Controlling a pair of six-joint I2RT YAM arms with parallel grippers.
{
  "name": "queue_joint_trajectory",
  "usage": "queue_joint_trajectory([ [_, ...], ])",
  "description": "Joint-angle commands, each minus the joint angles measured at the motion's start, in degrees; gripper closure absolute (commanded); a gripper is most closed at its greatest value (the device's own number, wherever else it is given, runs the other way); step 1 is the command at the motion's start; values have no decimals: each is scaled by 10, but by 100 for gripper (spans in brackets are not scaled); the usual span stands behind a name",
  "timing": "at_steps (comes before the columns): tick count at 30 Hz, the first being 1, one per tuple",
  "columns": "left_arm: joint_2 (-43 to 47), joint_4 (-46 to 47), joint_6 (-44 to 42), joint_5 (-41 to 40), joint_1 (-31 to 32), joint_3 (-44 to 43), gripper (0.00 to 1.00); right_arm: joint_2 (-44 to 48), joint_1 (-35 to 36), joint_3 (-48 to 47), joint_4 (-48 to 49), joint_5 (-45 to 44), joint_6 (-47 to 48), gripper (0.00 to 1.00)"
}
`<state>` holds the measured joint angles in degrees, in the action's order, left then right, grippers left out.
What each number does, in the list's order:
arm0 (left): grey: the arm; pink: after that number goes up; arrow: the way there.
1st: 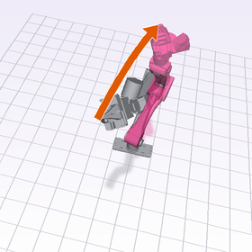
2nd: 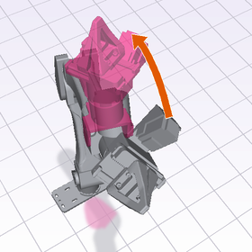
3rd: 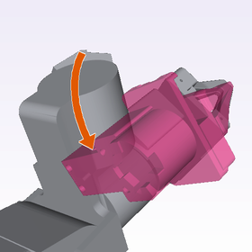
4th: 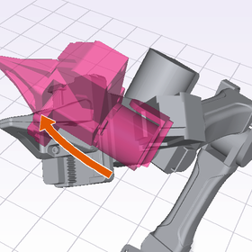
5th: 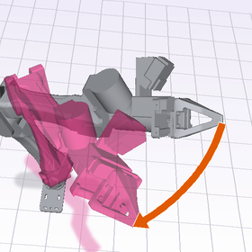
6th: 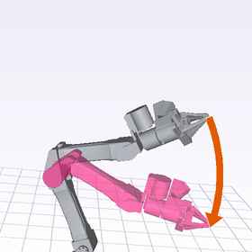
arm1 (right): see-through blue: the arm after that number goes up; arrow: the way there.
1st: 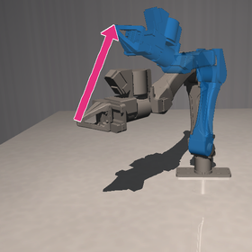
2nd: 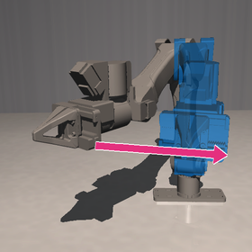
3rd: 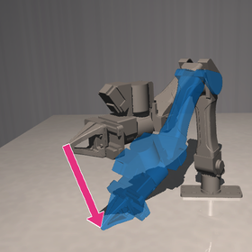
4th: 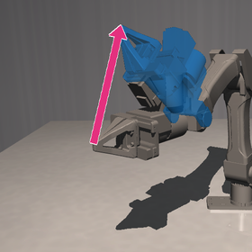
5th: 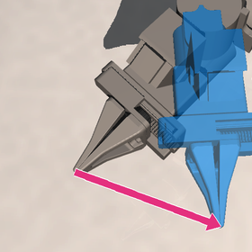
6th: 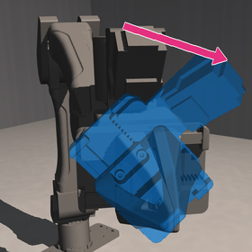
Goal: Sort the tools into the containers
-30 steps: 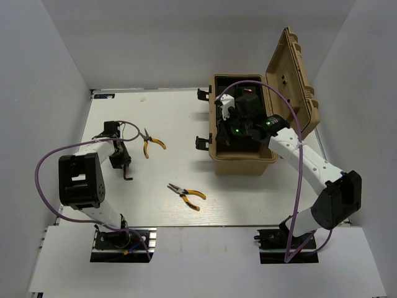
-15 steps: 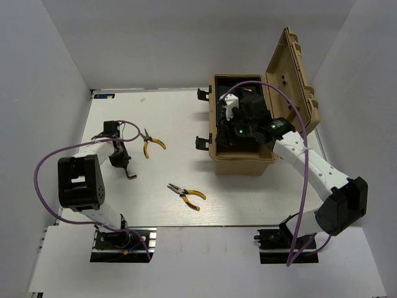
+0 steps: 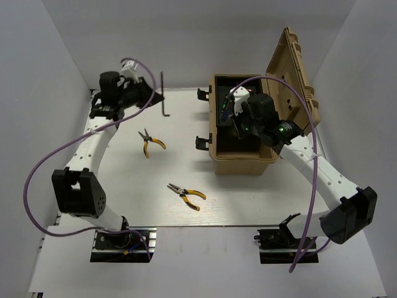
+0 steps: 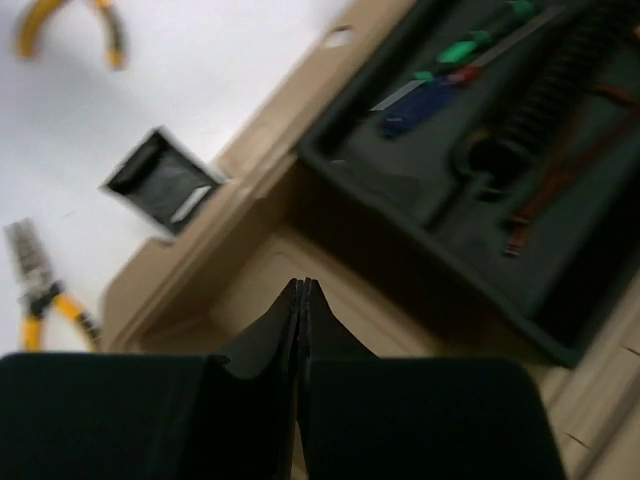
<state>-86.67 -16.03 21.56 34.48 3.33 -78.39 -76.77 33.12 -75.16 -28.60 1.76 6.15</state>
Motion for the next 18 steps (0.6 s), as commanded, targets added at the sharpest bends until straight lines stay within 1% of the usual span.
queue_joint_trajectory([
  [1,-52,86,53,128,58,-82,100,22,-2,-26,38,-148,20,100],
  [2,-89,102,70,133,85,-125,100,24,-3,-32,45,-176,25,100],
  [3,-110,108,77,133,99,-150,100,25,-4,-32,46,-203,26,100],
  [4,-132,122,86,139,112,-197,100,29,-5,-32,52,-217,29,100],
  [5,-176,122,95,139,139,-222,100,29,-8,-33,52,-228,32,100],
  [6,-198,131,112,139,151,-248,100,32,-8,-33,56,-232,32,100],
  [7,-219,140,123,139,163,-293,100,32,-10,-33,56,-235,32,100],
  [8,-240,157,133,139,185,-315,100,36,-11,-32,57,-244,31,100],
  [9,-280,168,157,139,195,-336,100,38,-15,-32,57,-245,32,100],
  [10,-299,180,169,139,204,-371,100,39,-14,-32,58,-251,29,100],
  [15,-393,267,228,134,254,-442,100,58,-19,-37,45,-255,18,100],
  [16,-404,285,252,134,259,-442,100,59,-21,-42,43,-258,18,100],
  [18,-437,326,273,127,276,-454,100,65,-23,-51,31,-261,16,100],
])
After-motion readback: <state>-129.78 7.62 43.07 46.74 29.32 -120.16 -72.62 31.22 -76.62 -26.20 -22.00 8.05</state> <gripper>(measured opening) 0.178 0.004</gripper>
